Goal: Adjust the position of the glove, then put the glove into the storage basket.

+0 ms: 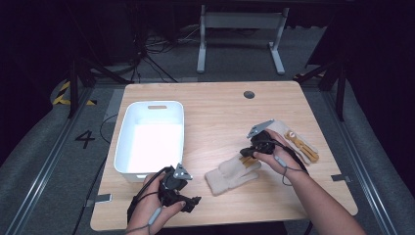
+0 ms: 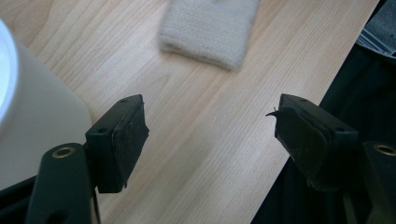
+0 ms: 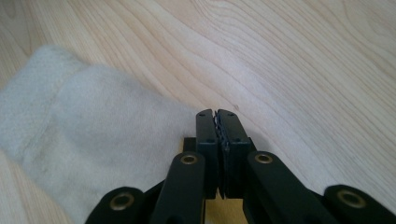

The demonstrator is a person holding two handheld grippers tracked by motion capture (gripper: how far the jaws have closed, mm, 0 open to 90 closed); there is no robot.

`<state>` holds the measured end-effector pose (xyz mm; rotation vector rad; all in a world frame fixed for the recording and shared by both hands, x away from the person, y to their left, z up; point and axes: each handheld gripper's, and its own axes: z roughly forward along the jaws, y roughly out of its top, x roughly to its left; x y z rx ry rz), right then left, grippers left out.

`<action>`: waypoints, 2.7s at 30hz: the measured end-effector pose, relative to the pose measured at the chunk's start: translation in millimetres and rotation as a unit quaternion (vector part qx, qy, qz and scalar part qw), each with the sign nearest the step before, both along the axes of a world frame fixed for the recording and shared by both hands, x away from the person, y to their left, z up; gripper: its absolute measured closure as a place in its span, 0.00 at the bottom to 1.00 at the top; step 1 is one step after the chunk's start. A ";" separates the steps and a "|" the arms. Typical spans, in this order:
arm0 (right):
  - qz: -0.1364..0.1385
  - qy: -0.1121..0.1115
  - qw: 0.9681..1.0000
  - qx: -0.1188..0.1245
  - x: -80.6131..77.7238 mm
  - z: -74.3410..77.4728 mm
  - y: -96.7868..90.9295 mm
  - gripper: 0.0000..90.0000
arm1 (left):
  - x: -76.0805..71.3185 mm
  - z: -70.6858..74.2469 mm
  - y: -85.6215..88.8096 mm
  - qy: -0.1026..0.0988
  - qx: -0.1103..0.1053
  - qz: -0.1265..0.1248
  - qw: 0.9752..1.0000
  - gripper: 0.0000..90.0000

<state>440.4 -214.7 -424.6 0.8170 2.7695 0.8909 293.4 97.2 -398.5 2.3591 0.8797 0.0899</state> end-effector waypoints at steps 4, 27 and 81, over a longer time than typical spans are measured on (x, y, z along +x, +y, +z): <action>0.010 -0.004 1.000 -0.005 3.3 -3.7 8.9 0.99 | -2.6 -1.8 1.7 -0.001 0.005 0.002 1.000 0.28; -0.013 0.021 0.999 -0.035 -13.0 -9.0 -18.5 0.99 | 14.0 0.6 -22.2 -0.006 0.004 -0.038 0.999 0.28; -0.212 -0.080 0.970 0.090 -23.1 38.1 -142.2 0.60 | 33.6 11.0 -29.4 -0.004 -0.020 -0.036 0.999 0.28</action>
